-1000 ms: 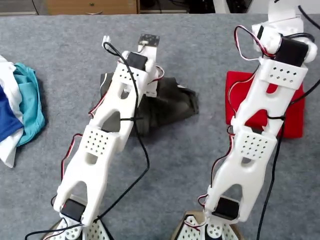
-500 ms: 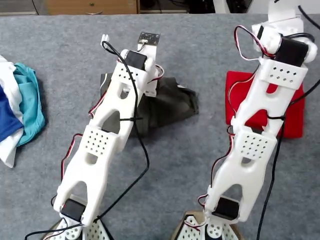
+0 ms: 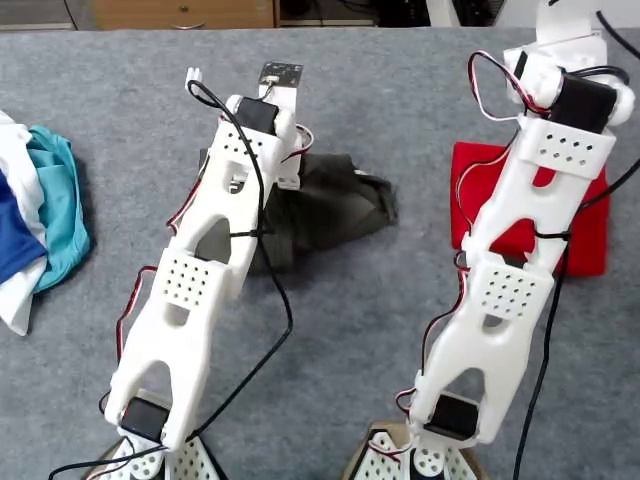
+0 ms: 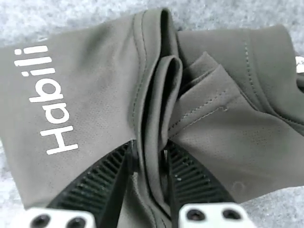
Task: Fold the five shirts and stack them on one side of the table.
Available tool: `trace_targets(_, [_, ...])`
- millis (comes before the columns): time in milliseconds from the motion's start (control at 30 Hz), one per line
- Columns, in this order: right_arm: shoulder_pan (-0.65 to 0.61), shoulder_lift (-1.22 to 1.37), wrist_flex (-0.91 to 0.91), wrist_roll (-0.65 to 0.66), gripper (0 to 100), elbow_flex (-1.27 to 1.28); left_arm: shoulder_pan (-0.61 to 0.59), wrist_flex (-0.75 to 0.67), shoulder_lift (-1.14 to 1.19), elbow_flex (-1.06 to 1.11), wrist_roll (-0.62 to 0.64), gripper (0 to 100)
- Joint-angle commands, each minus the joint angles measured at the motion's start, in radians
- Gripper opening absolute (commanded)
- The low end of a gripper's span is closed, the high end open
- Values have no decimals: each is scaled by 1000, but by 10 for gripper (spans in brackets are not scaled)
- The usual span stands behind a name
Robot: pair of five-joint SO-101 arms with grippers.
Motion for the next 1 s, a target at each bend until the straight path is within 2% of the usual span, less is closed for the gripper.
trace_targets(0, [13,-53,-20,0,5,-45,-8,9,-25,-35,-5,98])
trace_targets(67, [13,-53,-20,0,5,-45,-6,9,-25,-35,-5,110])
trace_targets(233, [13,-53,-18,0,5,-45,-8,23,-25,-41,-3,214])
trace_targets(967, [13,-54,-18,0,5,-45,-15,20,-25,-44,-3,74])
